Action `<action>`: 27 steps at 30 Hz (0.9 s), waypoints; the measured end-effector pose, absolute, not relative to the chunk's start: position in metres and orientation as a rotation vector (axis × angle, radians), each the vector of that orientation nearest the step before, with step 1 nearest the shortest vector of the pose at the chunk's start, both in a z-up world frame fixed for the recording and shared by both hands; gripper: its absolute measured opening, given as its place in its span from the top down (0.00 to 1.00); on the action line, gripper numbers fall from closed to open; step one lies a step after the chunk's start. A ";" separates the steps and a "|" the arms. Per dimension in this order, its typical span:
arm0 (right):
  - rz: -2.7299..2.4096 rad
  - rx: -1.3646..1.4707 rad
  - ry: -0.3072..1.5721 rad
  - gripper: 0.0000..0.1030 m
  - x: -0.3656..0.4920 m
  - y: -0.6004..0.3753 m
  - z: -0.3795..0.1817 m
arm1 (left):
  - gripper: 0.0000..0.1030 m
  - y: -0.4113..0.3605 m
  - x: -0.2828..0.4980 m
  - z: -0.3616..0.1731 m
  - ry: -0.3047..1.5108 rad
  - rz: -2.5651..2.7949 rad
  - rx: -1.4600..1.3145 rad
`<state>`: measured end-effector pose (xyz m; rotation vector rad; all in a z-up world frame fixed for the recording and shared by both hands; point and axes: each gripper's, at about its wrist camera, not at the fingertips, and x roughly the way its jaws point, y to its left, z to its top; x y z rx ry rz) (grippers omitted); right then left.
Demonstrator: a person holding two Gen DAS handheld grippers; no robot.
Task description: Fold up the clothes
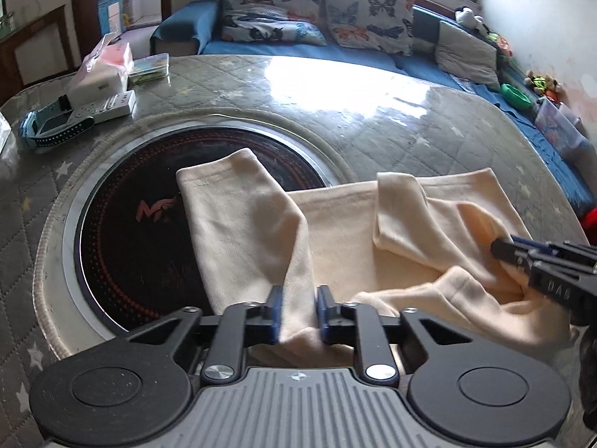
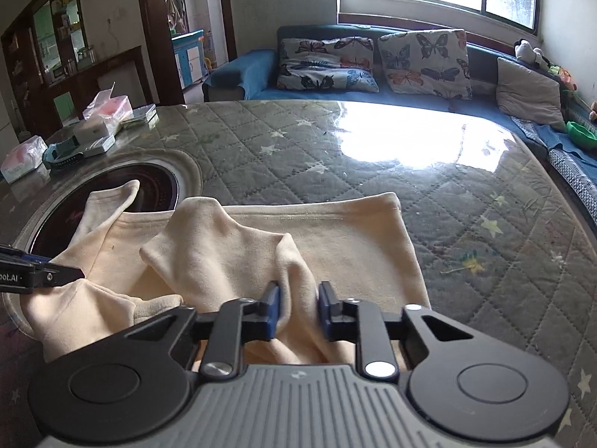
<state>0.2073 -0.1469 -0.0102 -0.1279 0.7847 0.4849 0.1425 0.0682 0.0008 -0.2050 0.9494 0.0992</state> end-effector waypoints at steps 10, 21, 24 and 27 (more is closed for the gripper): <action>0.457 -0.037 0.672 0.93 0.165 -0.185 0.018 | 0.94 0.070 0.093 0.009 0.877 0.048 -0.179; 0.390 0.016 0.638 0.93 0.091 -0.239 0.028 | 0.95 0.075 0.029 0.002 0.867 -0.006 -0.123; 0.344 0.024 0.678 0.93 0.071 -0.260 0.020 | 0.95 0.078 0.012 -0.006 0.879 -0.001 -0.101; 0.288 0.049 0.729 0.93 0.056 -0.281 0.008 | 0.95 0.086 -0.001 -0.014 0.892 0.021 -0.099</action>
